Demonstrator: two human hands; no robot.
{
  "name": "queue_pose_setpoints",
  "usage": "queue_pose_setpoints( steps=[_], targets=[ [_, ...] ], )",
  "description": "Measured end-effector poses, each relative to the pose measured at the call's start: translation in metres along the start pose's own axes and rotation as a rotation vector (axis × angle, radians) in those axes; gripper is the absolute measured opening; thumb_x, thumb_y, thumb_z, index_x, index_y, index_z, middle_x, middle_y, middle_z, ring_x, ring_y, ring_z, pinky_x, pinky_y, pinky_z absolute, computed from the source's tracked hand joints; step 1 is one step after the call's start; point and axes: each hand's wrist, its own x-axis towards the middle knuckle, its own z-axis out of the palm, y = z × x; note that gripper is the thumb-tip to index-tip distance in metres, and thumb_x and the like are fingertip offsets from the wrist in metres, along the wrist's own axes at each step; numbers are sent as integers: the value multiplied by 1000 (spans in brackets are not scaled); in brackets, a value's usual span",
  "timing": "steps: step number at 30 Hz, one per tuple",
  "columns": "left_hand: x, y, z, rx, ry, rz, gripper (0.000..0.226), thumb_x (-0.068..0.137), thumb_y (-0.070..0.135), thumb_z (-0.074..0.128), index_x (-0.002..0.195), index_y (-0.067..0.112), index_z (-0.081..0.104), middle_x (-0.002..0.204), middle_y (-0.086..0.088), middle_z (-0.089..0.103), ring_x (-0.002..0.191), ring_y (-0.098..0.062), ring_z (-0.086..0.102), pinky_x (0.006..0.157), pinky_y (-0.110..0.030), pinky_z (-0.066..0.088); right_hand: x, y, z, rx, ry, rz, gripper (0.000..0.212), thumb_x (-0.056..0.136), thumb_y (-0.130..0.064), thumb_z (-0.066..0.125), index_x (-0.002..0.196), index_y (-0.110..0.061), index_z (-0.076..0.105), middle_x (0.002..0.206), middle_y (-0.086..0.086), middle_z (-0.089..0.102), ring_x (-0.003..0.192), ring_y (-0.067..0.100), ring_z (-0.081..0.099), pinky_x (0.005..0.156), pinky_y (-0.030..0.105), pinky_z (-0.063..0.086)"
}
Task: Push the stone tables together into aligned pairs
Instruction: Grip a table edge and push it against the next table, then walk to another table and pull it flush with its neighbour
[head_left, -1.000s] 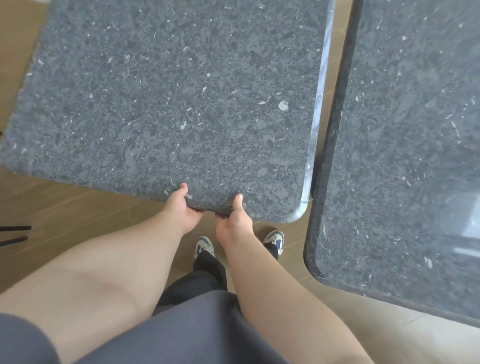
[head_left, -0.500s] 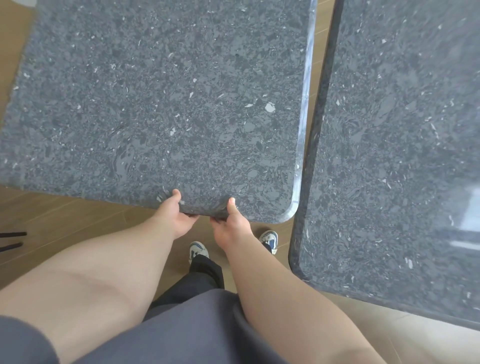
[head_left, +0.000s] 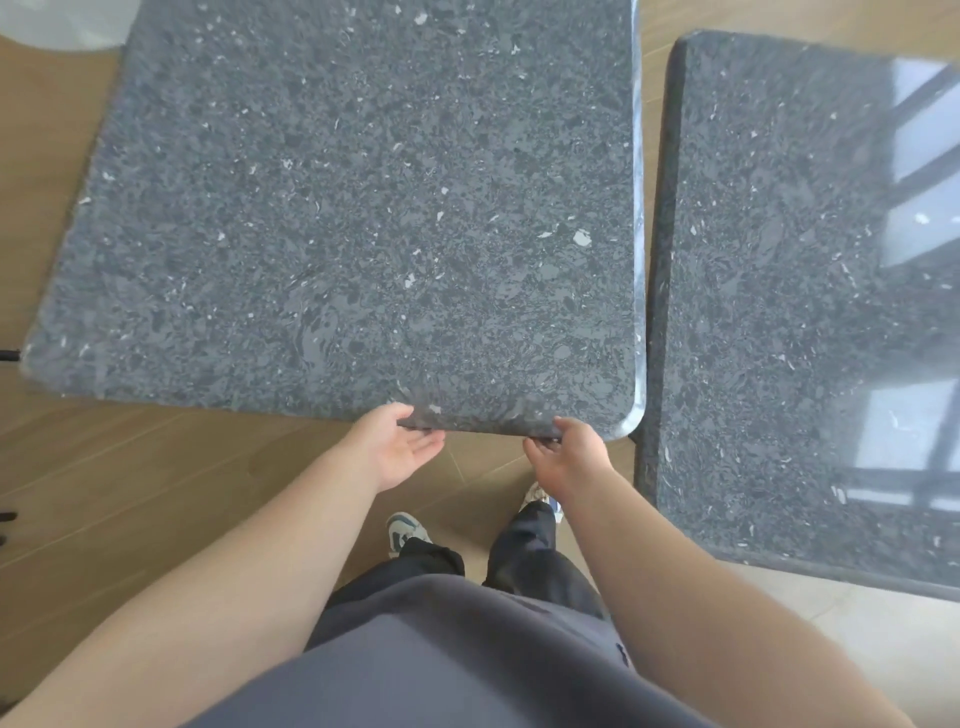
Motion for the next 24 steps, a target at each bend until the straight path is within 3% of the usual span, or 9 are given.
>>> queue_pose_setpoints(
  steps=[2, 5, 8, 11, 15, 24],
  targets=[
    [-14, 13, -17, 36, -46, 0, 48, 106, 14, 42, 144, -11, 30, 137, -34, 50, 122, -42, 57, 102, -49, 49, -18, 3, 7, 24, 40, -23, 50, 101, -5, 45, 149, 2, 32, 155, 23, 35, 140, 35, 43, 112, 43, 42],
    [-38, 35, -42, 80, -108, 72, 34, 106, 10, 38, 134, -6, 47, 134, -25, 58, 116, -36, 62, 96, -47, 52, -45, 14, 22, -35, 63, -77, 45, 103, -2, 35, 148, 1, 32, 158, 23, 30, 144, 35, 38, 116, 47, 37],
    [-63, 63, -69, 71, -157, 164, 28, 105, 9, 37, 125, -1, 54, 127, -19, 65, 110, -32, 66, 90, -45, 54, -75, 31, 37, -60, -35, -159, 41, 102, 3, 23, 141, 1, 38, 154, 19, 40, 142, 34, 41, 115, 47, 38],
    [-93, 90, -97, 50, -183, 261, 26, 104, 10, 38, 123, 3, 55, 118, -16, 69, 106, -31, 67, 89, -44, 54, -108, 49, 61, -54, -192, -164, 51, 101, 3, 24, 151, -2, 33, 148, 19, 48, 139, 33, 45, 115, 44, 38],
    [-138, 118, -147, -15, -217, 393, 25, 104, 9, 39, 121, 4, 57, 115, -15, 71, 105, -31, 68, 90, -44, 54, -149, 78, 105, -124, -341, -210, 45, 101, 1, 32, 145, -3, 43, 127, 14, 61, 121, 29, 59, 106, 42, 47],
    [-201, 156, -236, -186, -100, 663, 26, 102, 2, 38, 114, 4, 61, 109, -17, 73, 100, -32, 71, 91, -47, 54, -208, 135, 213, -349, -531, -261, 27, 101, -4, 42, 121, -6, 59, 116, 14, 65, 104, 25, 65, 87, 37, 54]
  ],
)
